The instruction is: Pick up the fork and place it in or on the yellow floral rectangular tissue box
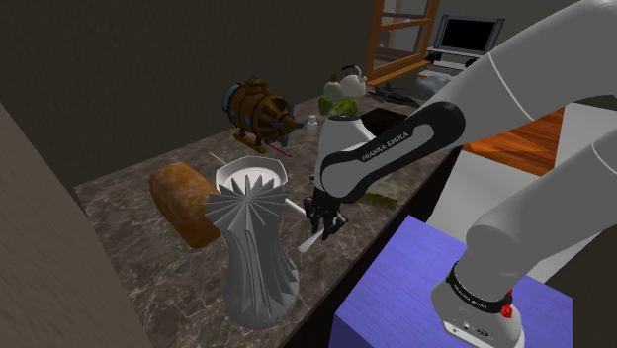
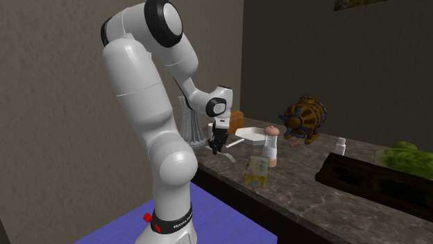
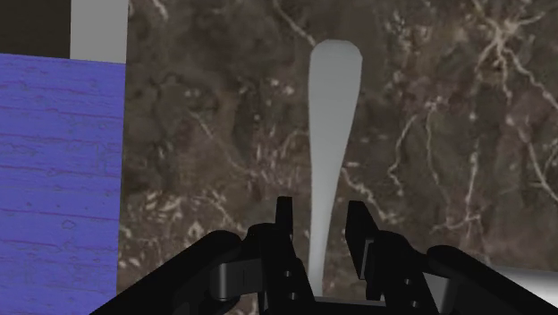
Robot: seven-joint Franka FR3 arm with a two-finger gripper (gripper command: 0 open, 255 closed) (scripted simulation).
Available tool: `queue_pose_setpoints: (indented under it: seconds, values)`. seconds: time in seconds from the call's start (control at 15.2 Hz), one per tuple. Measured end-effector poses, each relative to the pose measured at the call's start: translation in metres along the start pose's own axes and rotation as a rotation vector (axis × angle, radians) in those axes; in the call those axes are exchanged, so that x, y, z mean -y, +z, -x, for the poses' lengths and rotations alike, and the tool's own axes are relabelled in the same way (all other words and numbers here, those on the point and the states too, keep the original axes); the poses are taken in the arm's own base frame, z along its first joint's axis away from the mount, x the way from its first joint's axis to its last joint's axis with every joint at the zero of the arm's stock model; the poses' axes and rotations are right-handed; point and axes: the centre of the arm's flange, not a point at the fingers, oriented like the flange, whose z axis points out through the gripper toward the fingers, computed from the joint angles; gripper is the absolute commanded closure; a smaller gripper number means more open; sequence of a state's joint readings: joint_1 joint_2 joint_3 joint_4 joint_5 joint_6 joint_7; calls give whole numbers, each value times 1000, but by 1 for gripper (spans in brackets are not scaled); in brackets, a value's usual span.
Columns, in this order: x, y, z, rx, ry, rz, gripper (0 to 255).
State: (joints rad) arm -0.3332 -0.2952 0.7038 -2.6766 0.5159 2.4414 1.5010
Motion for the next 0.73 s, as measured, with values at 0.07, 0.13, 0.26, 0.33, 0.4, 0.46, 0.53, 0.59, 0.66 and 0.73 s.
queue_pose_setpoints:
  seconds: [0.07,0.13,0.26,0.33,0.4,0.46,0.53,0.59,0.66,0.73]
  values:
    - [0,0,0,0,0,0,255]
    - [0,0,0,0,0,0,255]
    - [0,-7,1,0,0,0,255]
    - [0,-11,1,0,0,0,255]
    - [1,-16,3,0,0,-1,255]
    - [0,-22,4,0,0,-1,255]
    - [0,-27,5,0,0,-1,255]
    - [1,-32,4,0,0,-1,255]
    - [2,-37,5,0,0,-1,255]
    - [2,-42,7,0,0,-1,255]
